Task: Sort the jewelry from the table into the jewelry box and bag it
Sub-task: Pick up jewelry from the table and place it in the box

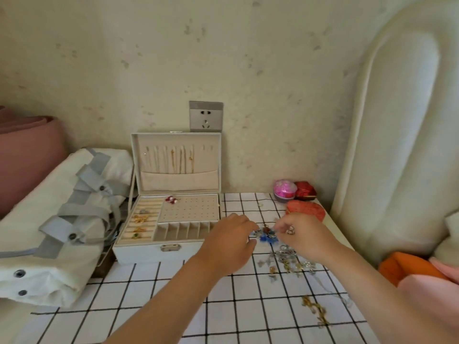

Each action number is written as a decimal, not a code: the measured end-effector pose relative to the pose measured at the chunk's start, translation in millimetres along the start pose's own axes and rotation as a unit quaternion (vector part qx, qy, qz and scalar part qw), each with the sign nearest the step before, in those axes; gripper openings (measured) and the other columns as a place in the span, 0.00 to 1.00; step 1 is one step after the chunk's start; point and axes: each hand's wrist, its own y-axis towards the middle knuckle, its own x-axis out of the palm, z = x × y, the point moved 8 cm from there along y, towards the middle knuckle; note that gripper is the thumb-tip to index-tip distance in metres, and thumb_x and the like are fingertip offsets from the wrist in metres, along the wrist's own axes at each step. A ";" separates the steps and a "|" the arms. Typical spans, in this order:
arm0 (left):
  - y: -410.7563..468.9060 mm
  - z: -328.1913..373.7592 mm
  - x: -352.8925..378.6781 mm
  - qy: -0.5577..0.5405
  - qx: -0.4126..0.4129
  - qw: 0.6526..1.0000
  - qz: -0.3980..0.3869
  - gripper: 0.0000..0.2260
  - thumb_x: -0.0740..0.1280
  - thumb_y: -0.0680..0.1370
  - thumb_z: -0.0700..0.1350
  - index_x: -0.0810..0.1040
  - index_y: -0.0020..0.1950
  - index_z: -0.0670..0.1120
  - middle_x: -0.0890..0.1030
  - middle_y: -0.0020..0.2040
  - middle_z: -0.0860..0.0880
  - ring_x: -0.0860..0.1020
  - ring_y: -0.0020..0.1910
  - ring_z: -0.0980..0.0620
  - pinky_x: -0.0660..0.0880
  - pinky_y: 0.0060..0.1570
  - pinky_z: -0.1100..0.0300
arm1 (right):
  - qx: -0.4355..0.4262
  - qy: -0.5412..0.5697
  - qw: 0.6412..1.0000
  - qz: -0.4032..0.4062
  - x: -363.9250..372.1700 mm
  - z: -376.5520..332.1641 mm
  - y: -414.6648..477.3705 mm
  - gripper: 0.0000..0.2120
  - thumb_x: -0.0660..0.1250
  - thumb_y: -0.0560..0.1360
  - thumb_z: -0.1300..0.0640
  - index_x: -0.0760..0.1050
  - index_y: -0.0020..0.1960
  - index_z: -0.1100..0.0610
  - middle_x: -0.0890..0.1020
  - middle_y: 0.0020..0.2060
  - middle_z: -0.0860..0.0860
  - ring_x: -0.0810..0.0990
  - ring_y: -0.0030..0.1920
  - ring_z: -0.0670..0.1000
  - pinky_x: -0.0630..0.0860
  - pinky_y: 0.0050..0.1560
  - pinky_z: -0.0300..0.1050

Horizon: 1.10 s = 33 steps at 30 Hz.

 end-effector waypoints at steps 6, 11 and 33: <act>30.6 1.7 37.9 0.132 -0.002 0.987 -0.094 0.14 0.60 0.80 0.44 0.75 0.65 0.48 0.77 0.59 0.49 0.72 0.58 0.48 0.69 0.58 0.54 | -0.053 -0.083 0.995 -0.019 17.8 -6.6 5.1 0.07 0.71 0.76 0.52 0.85 0.52 0.46 0.84 0.49 0.44 0.79 0.46 0.44 0.76 0.46 0.41; 30.5 -8.9 54.6 0.188 -0.018 0.973 -0.131 0.15 0.61 0.79 0.43 0.74 0.66 0.49 0.77 0.60 0.50 0.73 0.60 0.47 0.69 0.57 0.53 | -0.051 -0.115 0.992 -0.014 21.6 -1.8 8.2 0.10 0.73 0.74 0.47 0.84 0.55 0.45 0.83 0.52 0.44 0.79 0.49 0.44 0.69 0.42 0.38; 37.9 -6.7 45.1 0.120 -0.088 0.983 -0.107 0.07 0.66 0.79 0.50 0.77 0.55 0.51 0.80 0.50 0.51 0.76 0.51 0.50 0.68 0.48 0.58 | 0.169 0.397 0.901 -0.043 17.8 32.2 11.7 0.08 0.60 0.82 0.57 0.76 0.55 0.58 0.82 0.41 0.63 0.79 0.28 0.54 0.71 0.26 0.43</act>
